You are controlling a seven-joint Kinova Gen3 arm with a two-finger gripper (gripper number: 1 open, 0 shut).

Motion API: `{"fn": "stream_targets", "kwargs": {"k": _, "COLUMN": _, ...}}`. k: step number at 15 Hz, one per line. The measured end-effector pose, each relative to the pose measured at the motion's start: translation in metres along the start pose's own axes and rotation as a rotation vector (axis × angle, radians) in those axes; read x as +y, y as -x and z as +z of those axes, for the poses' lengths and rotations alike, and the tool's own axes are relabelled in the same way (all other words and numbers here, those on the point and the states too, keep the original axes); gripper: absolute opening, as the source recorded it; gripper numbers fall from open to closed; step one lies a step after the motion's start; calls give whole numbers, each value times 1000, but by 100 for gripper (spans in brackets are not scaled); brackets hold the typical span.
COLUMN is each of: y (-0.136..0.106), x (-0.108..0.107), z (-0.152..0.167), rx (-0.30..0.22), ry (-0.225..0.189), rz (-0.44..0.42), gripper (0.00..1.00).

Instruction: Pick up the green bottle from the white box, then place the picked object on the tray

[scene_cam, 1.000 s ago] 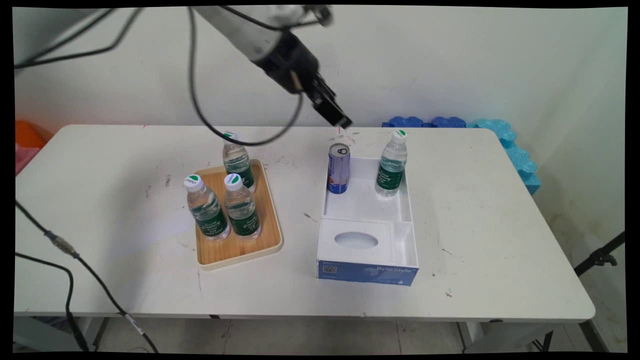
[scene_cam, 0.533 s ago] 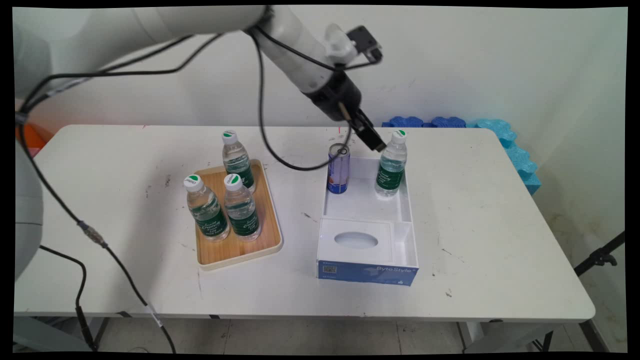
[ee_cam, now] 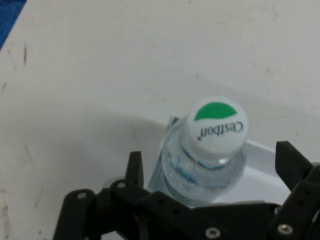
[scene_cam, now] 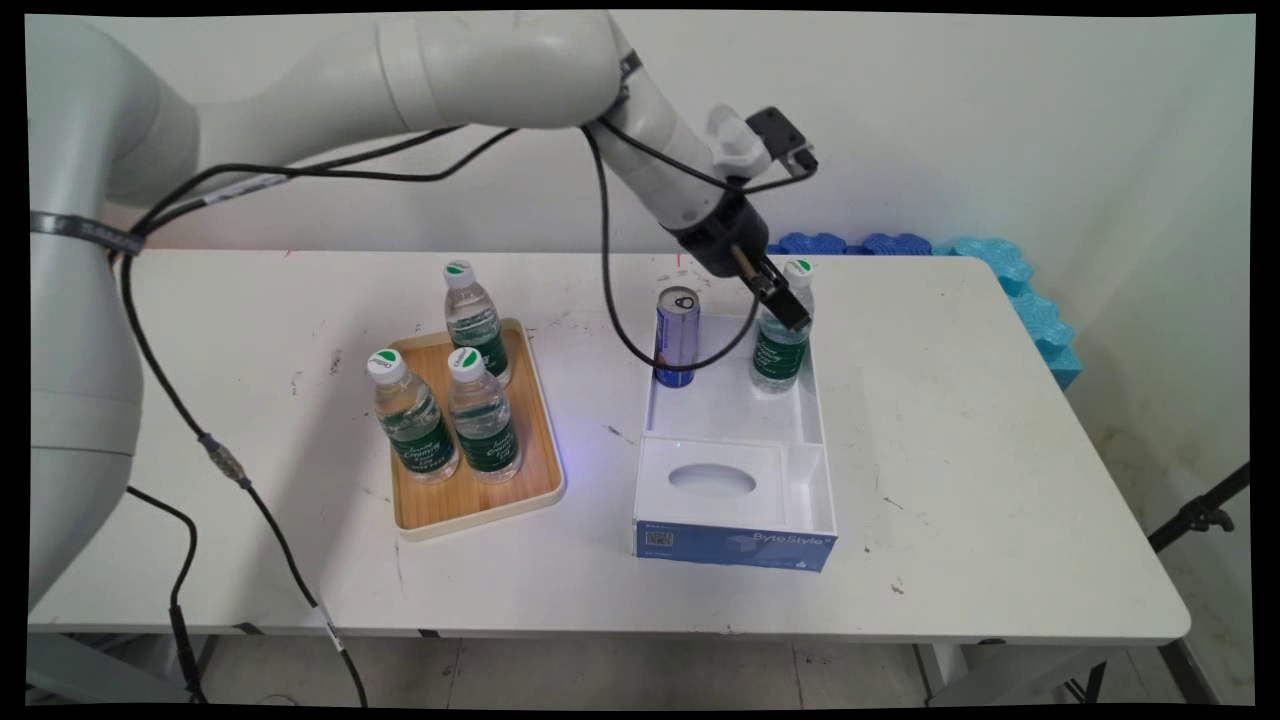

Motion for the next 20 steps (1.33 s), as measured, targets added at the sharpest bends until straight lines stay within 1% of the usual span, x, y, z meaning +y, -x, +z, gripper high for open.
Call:
{"fn": "stream_targets", "kwargs": {"k": 4, "y": -2, "x": 0, "z": 24, "rx": 1, "ry": 2, "rz": -10, "gripper": 100}}
{"fn": "stream_targets", "kwargs": {"k": 8, "y": -4, "x": 0, "z": 35, "rx": 1, "ry": 5, "rz": -11, "gripper": 100}}
{"fn": "stream_targets", "kwargs": {"k": 9, "y": -4, "x": 0, "z": 37, "rx": 2, "ry": 6, "rz": -10, "gripper": 0}}
{"fn": "stream_targets", "kwargs": {"k": 12, "y": -6, "x": 1, "z": 40, "rx": 5, "ry": 11, "rz": -1, "gripper": 0}}
{"fn": "stream_targets", "kwargs": {"k": 15, "y": -8, "x": 2, "z": 32, "rx": 9, "ry": 13, "rz": 15, "gripper": 0}}
{"fn": "stream_targets", "kwargs": {"k": 17, "y": -12, "x": 4, "z": 17, "rx": 15, "ry": 14, "rz": 34, "gripper": 0}}
{"fn": "stream_targets", "kwargs": {"k": 20, "y": -17, "x": 7, "z": -20, "rx": 33, "ry": 16, "rz": 63, "gripper": 0}}
